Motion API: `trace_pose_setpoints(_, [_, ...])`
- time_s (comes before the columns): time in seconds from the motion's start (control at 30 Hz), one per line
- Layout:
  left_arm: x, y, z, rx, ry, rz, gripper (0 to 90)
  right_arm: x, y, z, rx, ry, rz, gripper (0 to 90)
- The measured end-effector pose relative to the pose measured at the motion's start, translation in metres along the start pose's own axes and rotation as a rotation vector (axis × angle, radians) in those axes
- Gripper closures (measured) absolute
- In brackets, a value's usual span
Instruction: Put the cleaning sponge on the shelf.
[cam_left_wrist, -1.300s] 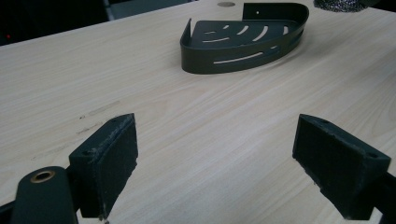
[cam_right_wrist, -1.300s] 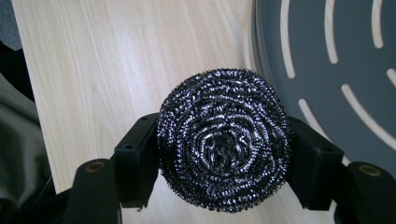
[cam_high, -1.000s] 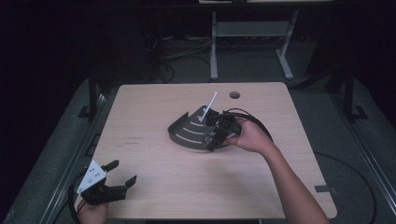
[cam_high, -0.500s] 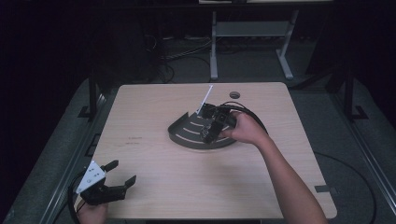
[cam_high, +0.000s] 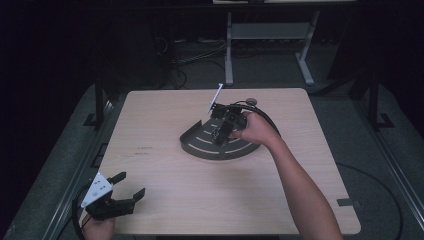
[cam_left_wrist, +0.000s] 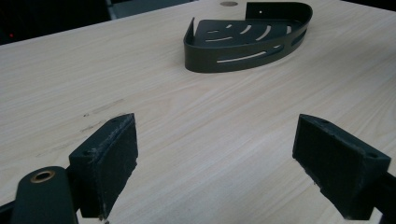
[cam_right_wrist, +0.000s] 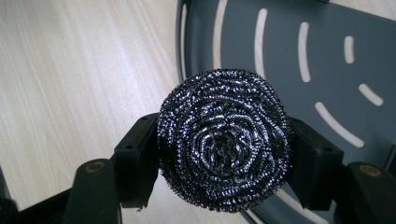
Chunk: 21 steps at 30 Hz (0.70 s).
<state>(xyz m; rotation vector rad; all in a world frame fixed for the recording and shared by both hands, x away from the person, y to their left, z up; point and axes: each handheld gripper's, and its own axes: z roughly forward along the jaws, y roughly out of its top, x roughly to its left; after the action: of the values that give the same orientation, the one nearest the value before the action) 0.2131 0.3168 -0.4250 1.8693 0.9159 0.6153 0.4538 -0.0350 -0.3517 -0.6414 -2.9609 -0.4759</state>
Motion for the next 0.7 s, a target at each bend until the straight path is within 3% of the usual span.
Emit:
trace_pose_setpoints(0.17, [-0.001,0.003,-0.002,-0.027,-0.014,-0.006,13.3,-0.007,0.005,0.001,0.004,-0.005,0.01,33.5])
trace_pose_setpoints(0.7, [-0.003,0.002,0.002,0.003,-0.014,0.012,13.4,-0.033,0.01,0.032,0.012,-0.02,0.09,33.5])
